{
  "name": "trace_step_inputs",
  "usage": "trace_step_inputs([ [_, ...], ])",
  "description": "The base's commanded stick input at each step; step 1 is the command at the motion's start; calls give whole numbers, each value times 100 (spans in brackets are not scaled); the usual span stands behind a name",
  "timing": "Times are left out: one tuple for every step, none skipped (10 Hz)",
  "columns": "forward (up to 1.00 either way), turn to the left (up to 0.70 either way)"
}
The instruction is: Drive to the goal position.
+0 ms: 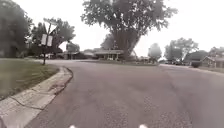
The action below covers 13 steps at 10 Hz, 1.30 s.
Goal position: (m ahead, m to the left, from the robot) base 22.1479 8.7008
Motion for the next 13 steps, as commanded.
trace_step_inputs([
  [50,0],
  [50,0],
  [50,0],
  [50,0],
  [50,0],
  [50,0],
  [50,8],
  [50,33],
  [50,50],
  [50,50],
  [50,50],
  [50,43],
  [50,21],
])
